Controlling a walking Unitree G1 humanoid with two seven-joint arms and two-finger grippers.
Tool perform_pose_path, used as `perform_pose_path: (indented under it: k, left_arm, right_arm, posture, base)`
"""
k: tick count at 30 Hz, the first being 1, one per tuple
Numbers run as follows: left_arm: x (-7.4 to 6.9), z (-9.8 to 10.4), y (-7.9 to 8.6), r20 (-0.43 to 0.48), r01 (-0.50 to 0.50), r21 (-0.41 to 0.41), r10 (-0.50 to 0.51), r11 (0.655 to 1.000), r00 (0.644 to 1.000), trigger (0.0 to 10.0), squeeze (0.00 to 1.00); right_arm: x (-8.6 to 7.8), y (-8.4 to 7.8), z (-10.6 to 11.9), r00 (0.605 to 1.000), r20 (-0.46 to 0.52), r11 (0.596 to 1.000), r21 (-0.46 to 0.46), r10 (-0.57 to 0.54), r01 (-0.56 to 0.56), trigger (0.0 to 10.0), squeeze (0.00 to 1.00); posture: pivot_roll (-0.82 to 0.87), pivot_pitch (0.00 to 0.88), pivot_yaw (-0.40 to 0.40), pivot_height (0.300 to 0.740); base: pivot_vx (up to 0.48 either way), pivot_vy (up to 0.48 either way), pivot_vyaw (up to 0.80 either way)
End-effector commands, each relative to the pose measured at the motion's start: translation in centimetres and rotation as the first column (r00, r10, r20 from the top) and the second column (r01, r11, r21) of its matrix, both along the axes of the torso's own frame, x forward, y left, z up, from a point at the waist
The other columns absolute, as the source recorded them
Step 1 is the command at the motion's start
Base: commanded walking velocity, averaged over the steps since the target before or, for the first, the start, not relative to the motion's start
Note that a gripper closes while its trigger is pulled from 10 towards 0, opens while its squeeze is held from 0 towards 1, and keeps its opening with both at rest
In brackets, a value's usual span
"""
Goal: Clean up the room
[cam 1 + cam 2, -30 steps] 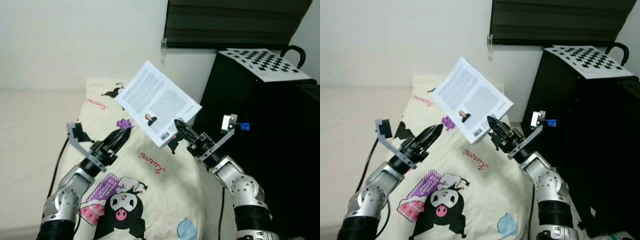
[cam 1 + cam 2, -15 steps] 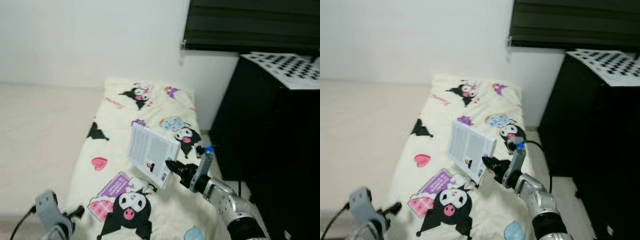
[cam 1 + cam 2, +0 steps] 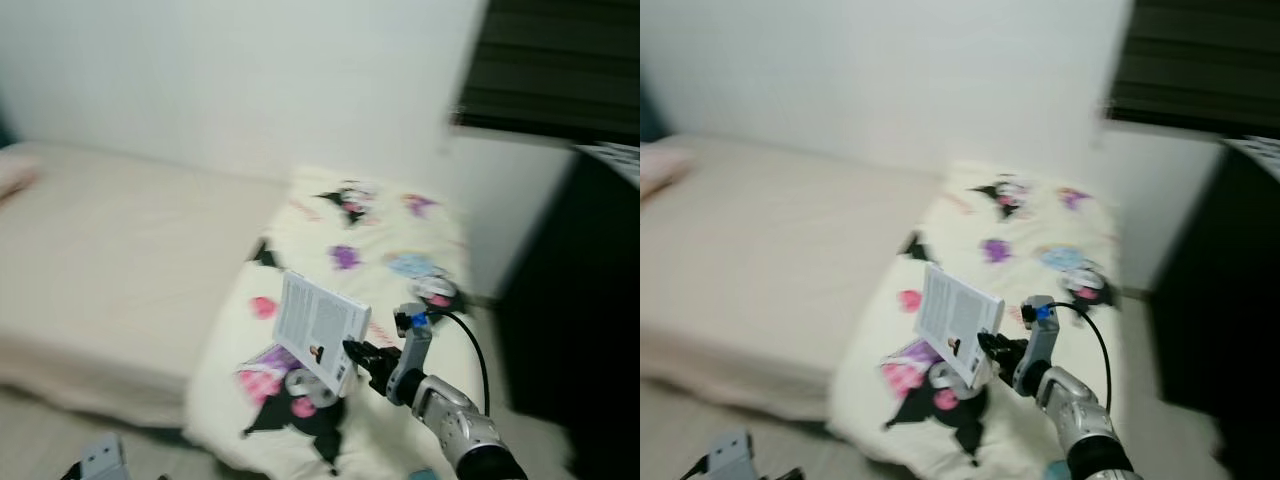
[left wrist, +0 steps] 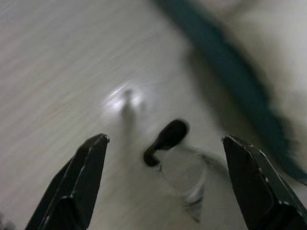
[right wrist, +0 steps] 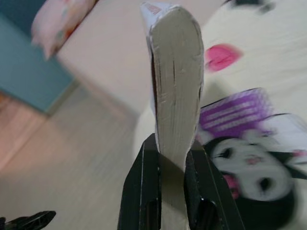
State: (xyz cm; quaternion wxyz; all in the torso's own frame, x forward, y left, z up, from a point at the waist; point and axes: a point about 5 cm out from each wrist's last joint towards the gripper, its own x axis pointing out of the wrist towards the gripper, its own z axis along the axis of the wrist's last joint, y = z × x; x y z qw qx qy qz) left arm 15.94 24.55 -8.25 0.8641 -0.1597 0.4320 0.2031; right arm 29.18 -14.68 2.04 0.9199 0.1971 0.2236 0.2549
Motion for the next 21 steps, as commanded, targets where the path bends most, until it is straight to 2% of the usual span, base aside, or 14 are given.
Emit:
perform_pose_path:
  k: [1,13,16,18,21]
  left_arm:
    - [0.1,-0.1,-0.4,-0.005,0.029,0.002,-0.029,1.000,1.000,10.0,0.00]
    - [-0.9,-0.7,-1.3,-0.038,0.077,-0.009,-0.077,0.997,0.996,10.0,0.00]
    - [-1.0,-0.9,-1.6,-0.061,0.095,-0.004,-0.095,0.995,0.994,10.0,0.00]
    - [-1.2,-1.0,-1.9,-0.081,0.101,0.000,-0.101,0.995,0.992,10.0,0.00]
    - [-1.2,-1.1,-2.1,-0.088,0.110,-0.002,-0.110,0.994,0.990,10.0,0.00]
  right_arm:
    - [0.6,-0.1,0.7,0.999,0.053,1.000,0.000,-0.005,0.005,0.0,0.00]
    - [0.5,0.1,0.3,0.999,0.054,1.000,-0.004,0.006,-0.006,0.0,0.00]
    - [0.3,0.3,-0.1,0.999,0.045,0.999,-0.024,0.024,-0.023,0.0,0.00]
    - [-0.1,0.5,-0.6,0.998,0.032,0.997,-0.060,0.052,-0.050,0.0,0.00]
    - [-0.2,0.6,-0.7,0.998,0.029,0.996,-0.064,0.057,-0.055,0.0,0.00]
  posture:
    - [-0.04,0.000,-0.091,0.740]
    - [-0.04,0.000,-0.090,0.740]
    - [-0.04,0.000,-0.091,0.740]
    - [-0.04,0.000,-0.095,0.740]
    - [-0.04,0.000,-0.095,0.740]
  base:
    - [0.000,0.000,0.80]
    - [0.000,0.000,0.80]
    - [0.262,0.000,0.80]
    - [0.480,0.000,0.80]
    - [0.480,0.000,0.80]
